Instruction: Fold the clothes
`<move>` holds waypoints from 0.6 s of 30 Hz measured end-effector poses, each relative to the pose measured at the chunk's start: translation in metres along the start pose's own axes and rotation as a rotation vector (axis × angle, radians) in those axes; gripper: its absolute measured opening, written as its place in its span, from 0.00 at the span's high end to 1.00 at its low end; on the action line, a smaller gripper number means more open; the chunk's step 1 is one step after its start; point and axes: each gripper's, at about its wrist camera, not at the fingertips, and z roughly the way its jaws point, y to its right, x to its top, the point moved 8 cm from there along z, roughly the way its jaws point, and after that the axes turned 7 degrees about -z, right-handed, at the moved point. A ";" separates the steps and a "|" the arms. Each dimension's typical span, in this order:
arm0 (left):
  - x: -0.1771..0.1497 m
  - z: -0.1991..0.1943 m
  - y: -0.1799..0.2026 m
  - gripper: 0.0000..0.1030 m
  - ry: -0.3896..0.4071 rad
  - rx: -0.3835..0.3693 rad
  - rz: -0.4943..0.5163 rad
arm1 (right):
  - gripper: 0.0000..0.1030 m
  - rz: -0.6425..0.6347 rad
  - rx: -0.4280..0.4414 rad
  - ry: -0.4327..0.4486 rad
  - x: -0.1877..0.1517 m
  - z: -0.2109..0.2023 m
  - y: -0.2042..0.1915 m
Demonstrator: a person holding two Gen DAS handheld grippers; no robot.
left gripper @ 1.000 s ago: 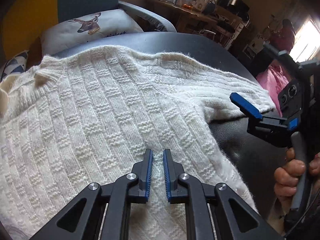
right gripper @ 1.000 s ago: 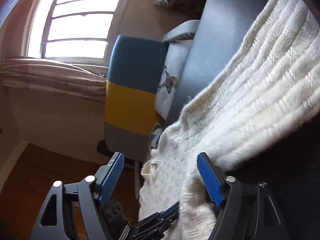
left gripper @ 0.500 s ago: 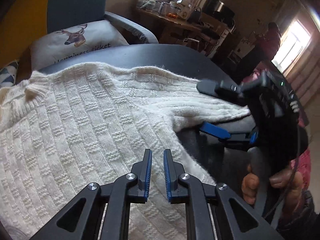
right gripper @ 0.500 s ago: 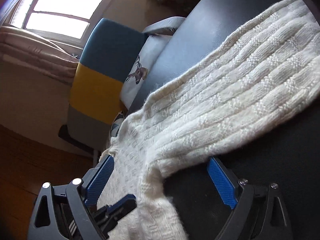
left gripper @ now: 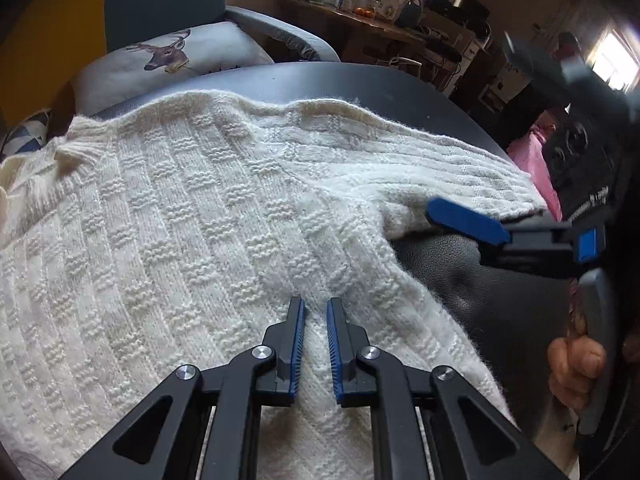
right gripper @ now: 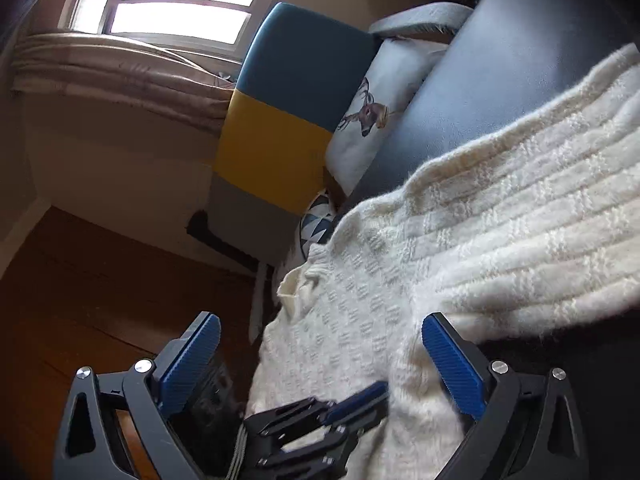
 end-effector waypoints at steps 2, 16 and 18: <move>0.000 -0.001 -0.001 0.90 0.009 -0.017 -0.013 | 0.00 0.020 -0.165 0.008 -0.006 -0.021 0.022; 0.000 -0.005 -0.004 0.90 -0.002 -0.045 -0.083 | 0.00 0.145 0.099 0.195 0.019 0.023 0.013; 0.002 -0.007 -0.001 0.90 -0.010 -0.023 -0.085 | 0.00 0.076 0.010 0.221 0.029 0.011 0.014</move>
